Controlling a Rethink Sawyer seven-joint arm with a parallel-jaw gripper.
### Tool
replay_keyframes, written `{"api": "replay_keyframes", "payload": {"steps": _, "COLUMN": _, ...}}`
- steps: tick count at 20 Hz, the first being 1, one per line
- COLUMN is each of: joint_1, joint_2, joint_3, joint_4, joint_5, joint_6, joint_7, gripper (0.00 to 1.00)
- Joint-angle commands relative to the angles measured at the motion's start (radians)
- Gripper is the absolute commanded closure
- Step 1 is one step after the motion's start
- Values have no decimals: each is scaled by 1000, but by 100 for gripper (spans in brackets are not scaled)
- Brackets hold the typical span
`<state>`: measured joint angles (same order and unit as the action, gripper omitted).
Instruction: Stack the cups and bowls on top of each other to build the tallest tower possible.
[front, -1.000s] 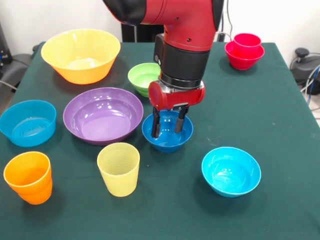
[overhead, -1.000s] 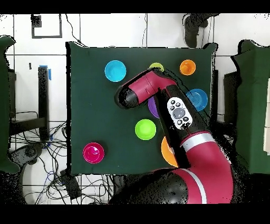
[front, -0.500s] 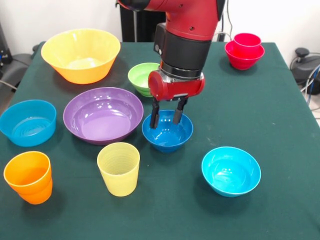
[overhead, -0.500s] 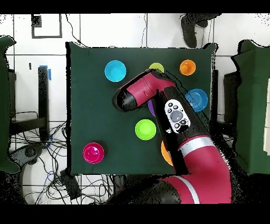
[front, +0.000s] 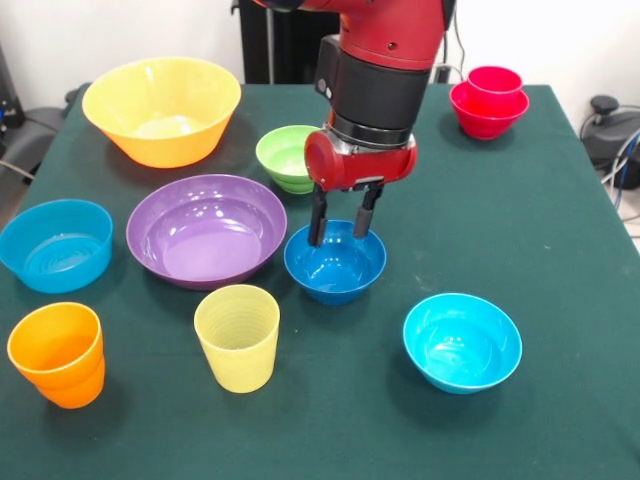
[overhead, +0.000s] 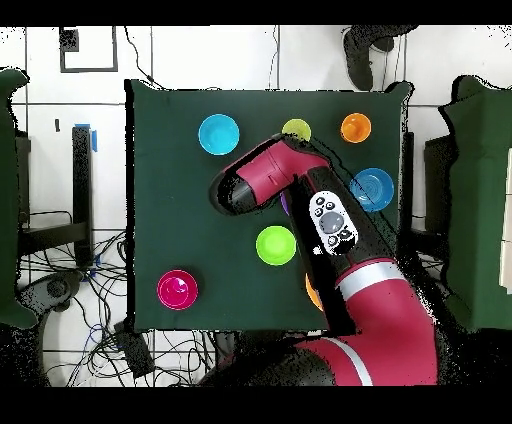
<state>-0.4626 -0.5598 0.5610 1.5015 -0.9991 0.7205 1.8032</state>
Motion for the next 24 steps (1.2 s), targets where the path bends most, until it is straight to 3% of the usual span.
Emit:
{"api": "replay_keyframes", "payload": {"steps": 1, "joint_1": 20, "joint_2": 25, "joint_3": -32, "joint_4": 72, "joint_5": 18, "joint_6": 5, "joint_7": -62, "gripper": 0}}
{"api": "replay_keyframes", "payload": {"steps": 18, "joint_1": 28, "joint_2": 27, "joint_3": -37, "joint_4": 101, "joint_5": 35, "joint_6": -8, "joint_7": -33, "gripper": 0}}
{"api": "replay_keyframes", "payload": {"steps": 24, "joint_1": 2, "joint_2": 49, "joint_3": -26, "joint_4": 114, "joint_5": 39, "joint_6": -37, "joint_7": -45, "gripper": 0}}
